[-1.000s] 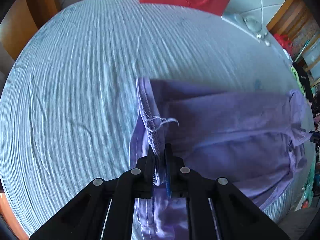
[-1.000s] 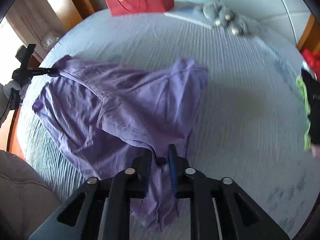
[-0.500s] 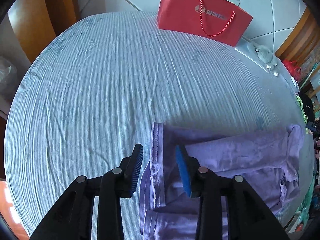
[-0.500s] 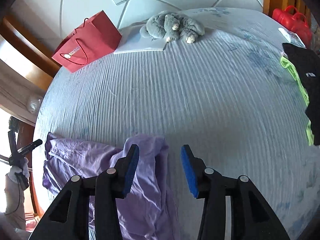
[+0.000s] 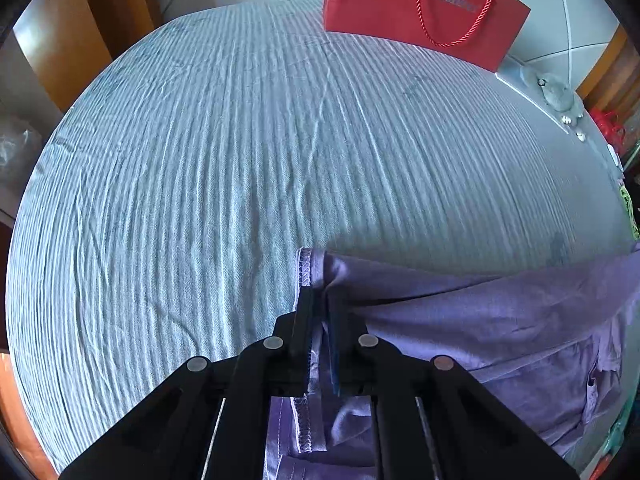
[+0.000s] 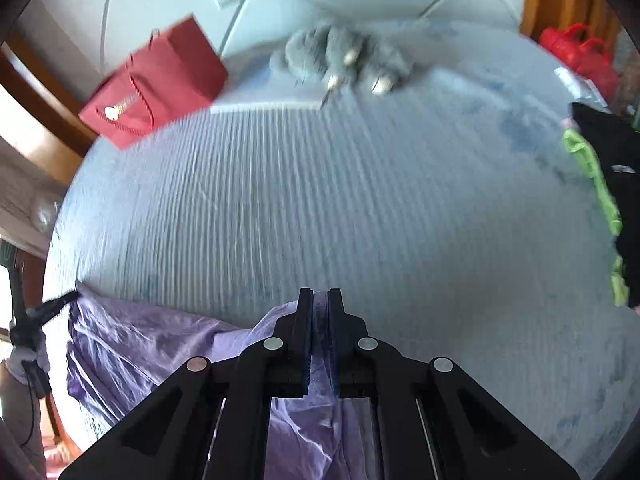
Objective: Fold clothes
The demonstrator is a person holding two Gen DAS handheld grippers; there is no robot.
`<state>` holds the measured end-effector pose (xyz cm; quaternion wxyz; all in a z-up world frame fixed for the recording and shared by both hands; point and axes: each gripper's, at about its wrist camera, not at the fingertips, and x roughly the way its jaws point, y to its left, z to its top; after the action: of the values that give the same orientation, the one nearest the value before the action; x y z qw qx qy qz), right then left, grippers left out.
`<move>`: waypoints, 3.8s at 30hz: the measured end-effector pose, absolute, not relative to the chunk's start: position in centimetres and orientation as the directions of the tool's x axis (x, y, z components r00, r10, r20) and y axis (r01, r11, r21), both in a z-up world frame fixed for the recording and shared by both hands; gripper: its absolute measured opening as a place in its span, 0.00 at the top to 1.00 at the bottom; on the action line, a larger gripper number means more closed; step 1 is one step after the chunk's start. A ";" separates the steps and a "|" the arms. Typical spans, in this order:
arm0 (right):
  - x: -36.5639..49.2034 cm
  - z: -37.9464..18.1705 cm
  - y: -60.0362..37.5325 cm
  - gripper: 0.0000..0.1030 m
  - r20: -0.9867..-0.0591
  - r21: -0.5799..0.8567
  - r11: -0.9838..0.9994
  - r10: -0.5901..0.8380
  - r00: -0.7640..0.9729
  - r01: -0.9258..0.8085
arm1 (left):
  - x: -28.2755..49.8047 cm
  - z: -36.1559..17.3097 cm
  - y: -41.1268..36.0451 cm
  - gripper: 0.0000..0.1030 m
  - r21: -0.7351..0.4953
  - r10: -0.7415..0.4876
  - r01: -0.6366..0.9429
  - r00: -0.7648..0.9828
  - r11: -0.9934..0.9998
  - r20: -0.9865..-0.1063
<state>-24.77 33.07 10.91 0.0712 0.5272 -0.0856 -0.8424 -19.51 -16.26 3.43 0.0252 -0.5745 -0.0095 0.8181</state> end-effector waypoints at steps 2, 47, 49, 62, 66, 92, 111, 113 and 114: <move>-22.8 11.7 36.0 0.94 -0.858 0.200 -0.977 -0.138 -0.495 -0.075 | -19.4 3.5 -16.0 0.95 -0.028 0.038 -0.033 -0.349 -0.999 -0.936; -10.7 6.5 33.1 0.55 -0.914 0.335 -0.940 -0.307 -0.264 -0.067 | -15.7 3.7 -12.3 0.83 -0.089 0.115 -0.094 -0.326 -0.992 -0.938; -10.7 6.1 32.3 0.54 -0.919 0.327 -0.943 -0.304 -0.252 -0.055 | -16.0 3.3 -11.9 0.83 -0.080 0.107 -0.099 -0.316 -0.992 -0.943; -9.6 4.2 31.8 0.96 -0.968 0.158 -0.987 -0.148 -0.201 -0.035 | -17.3 3.0 -9.9 0.83 -0.042 0.073 -0.105 -0.314 -0.994 -0.946; -7.6 4.8 34.0 0.90 -0.948 0.229 -0.971 -0.207 -0.243 -0.068 | -17.1 3.2 -10.2 0.83 -0.035 0.064 -0.095 -0.312 -0.995 -0.948; -8.0 7.2 36.1 0.70 -0.924 0.237 -0.943 -0.293 -0.245 0.233 | -4.5 5.8 -2.3 0.70 -0.129 0.110 0.019 -0.414 -0.991 -0.904; -22.8 7.0 38.3 0.70 -0.868 0.178 -0.409 -0.494 -0.053 0.895 | -0.9 8.0 21.8 0.42 -0.024 -0.243 0.569 -0.388 -0.822 -0.889; -23.8 7.2 37.8 0.56 -0.858 0.187 -0.377 -0.512 -0.035 0.907 | -0.9 7.9 23.5 0.42 -0.023 -0.248 0.594 -0.371 -0.804 -0.895; -24.3 7.2 37.6 0.40 -0.857 0.181 -0.361 -0.515 -0.034 0.915 | -1.0 7.7 24.2 0.39 -0.022 -0.251 0.604 -0.364 -0.797 -0.897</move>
<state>-24.26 37.57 7.24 0.5216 0.4596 0.2174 -0.6852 -1.02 24.21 7.73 -0.2647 -0.4978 -0.1772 0.8067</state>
